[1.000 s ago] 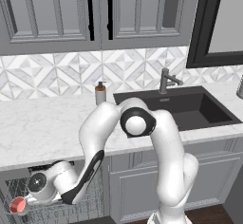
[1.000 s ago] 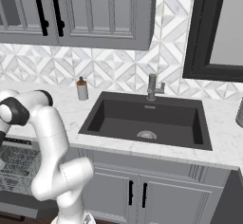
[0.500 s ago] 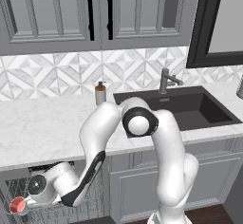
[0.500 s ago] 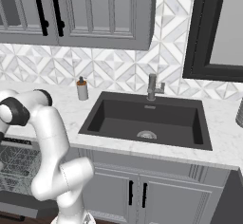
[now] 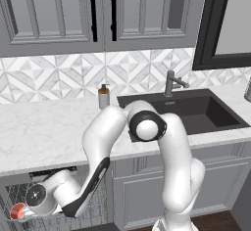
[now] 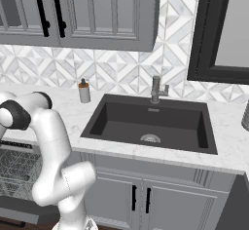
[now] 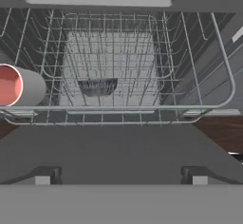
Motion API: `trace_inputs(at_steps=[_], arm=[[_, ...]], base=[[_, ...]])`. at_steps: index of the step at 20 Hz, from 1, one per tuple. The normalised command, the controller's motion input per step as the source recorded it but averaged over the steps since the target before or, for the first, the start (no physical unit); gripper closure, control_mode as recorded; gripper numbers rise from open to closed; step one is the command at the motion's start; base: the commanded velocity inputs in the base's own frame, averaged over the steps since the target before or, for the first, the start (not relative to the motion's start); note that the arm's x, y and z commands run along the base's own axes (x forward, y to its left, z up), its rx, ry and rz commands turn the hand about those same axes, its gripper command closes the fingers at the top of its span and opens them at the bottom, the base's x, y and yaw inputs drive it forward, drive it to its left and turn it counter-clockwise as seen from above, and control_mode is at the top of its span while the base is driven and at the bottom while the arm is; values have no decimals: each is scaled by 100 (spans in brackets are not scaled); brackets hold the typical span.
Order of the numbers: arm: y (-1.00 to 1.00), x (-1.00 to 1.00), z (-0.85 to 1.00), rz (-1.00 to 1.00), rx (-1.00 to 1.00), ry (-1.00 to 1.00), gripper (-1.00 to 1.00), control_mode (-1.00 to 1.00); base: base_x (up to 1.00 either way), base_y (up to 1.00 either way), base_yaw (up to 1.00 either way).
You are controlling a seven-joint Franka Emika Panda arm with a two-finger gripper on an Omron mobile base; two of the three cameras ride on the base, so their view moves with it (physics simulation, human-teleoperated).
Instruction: Pick up the cup and bowl from the counter, place them in the dishwasher, and close the dishwasher door.
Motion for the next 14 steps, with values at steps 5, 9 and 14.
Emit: trace_inputs(at_steps=[5,9,14], arm=[[10,-70,0,3,0,-2,-100,-100],[6,-66,-11,0,1,-12,-100,-100],[0,-66,-20,0,0,-40,-100,-100]], base=[[0,0,0],[0,0,0],[0,0,0]])
